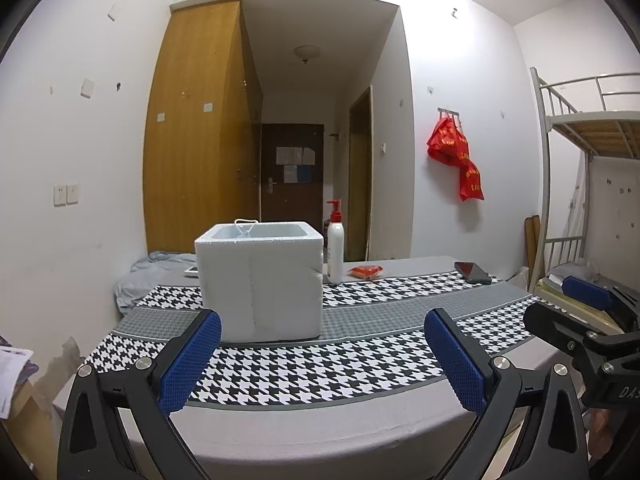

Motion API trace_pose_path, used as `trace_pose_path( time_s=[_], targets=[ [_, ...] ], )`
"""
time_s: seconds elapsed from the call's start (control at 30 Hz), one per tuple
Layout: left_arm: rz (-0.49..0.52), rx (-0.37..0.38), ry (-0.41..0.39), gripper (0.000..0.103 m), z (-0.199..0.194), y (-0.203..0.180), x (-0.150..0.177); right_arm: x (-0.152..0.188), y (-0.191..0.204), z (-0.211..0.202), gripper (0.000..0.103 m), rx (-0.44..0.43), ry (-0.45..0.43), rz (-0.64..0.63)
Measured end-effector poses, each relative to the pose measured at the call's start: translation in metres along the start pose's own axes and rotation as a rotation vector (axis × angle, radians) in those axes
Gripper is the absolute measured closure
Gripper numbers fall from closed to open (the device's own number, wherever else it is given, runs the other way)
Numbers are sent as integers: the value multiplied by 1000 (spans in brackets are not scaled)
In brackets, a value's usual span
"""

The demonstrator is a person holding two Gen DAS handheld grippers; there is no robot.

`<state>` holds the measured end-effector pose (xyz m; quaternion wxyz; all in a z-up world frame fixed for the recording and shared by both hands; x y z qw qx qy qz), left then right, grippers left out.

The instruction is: Organize soft objects

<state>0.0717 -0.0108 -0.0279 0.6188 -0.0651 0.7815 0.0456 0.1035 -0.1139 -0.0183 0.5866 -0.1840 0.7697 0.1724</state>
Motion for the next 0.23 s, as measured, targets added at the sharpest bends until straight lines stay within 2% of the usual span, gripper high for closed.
trace_pose_path(
  time_s=[0.23],
  targets=[
    [-1, 2, 13, 1, 1, 1, 1, -1, 1, 1, 0, -2, 2, -5]
  ],
)
Point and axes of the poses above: each gripper's, at about its wrist camera, not at the fingertips, and z roughly the way its jaws point, y to its left, x to its underside, the point moved 8 cm from there along z, roughly the way its jaws point, and after that the axes turned 2 degrees about y, right-handed, at the moved point
